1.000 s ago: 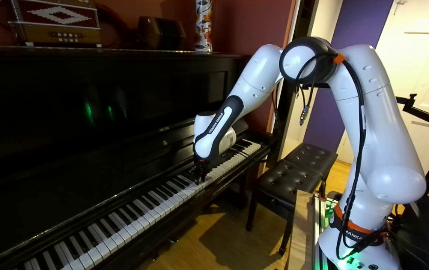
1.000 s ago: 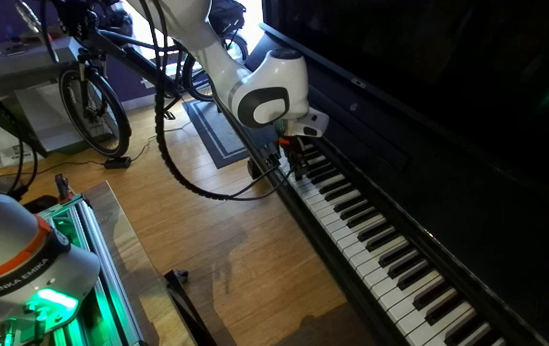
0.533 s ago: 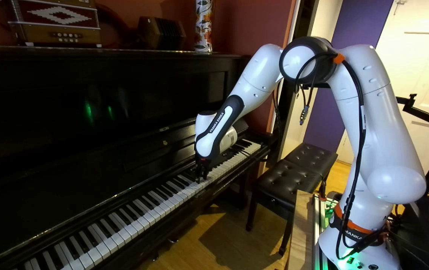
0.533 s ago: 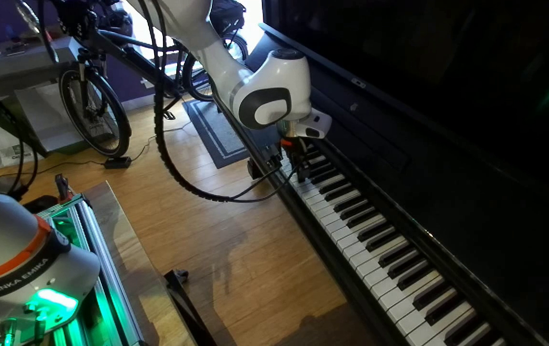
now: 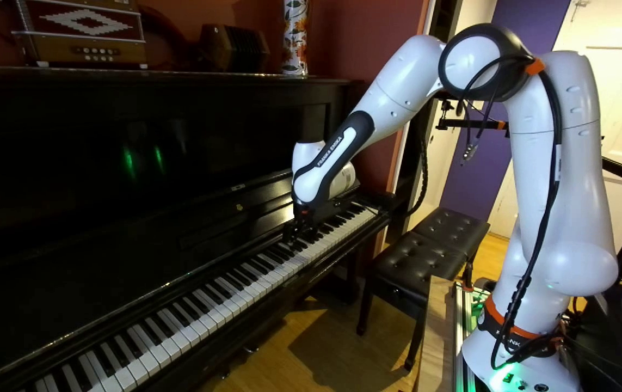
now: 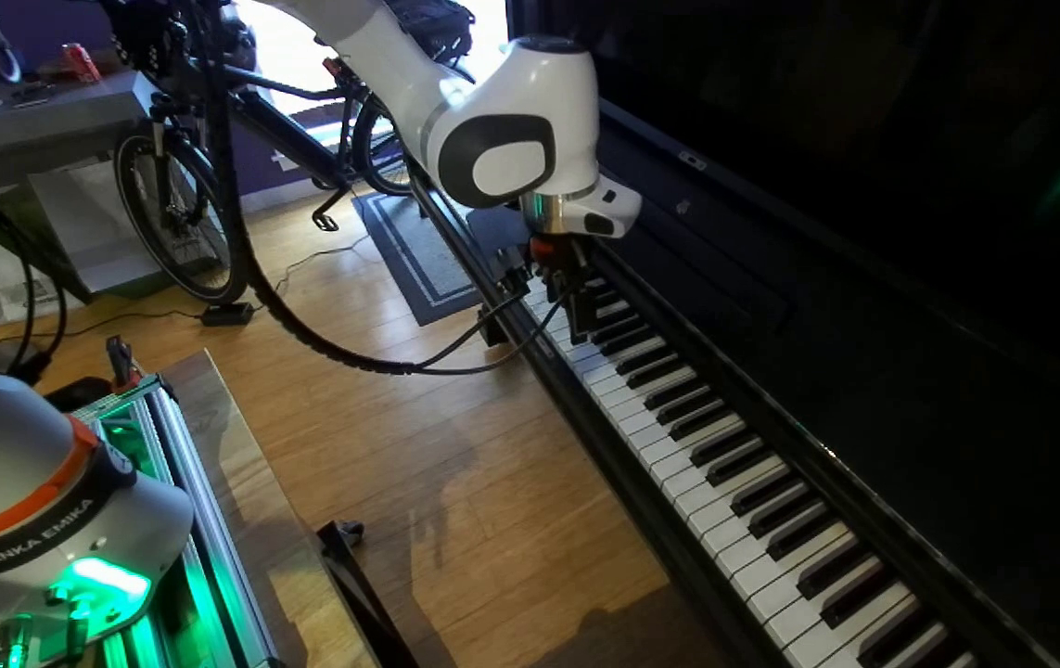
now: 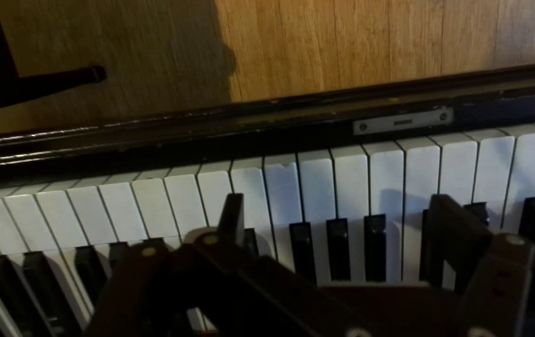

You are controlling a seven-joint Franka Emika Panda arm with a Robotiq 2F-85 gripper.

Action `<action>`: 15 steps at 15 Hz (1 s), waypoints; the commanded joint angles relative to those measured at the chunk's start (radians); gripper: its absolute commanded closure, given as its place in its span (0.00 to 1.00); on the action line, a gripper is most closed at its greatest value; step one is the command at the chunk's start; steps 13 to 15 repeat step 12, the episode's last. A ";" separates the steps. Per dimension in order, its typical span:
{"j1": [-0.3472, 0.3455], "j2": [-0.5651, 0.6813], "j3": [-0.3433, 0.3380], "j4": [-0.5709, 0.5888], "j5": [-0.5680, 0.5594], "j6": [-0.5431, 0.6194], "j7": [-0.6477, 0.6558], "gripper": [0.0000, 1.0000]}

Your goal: Press two white keys on the piano

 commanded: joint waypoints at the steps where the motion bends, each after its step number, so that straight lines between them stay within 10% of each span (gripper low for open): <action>1: -0.007 -0.151 -0.022 -0.093 -0.027 -0.090 -0.007 0.00; 15: -0.035 -0.288 -0.013 -0.168 -0.007 -0.134 -0.082 0.00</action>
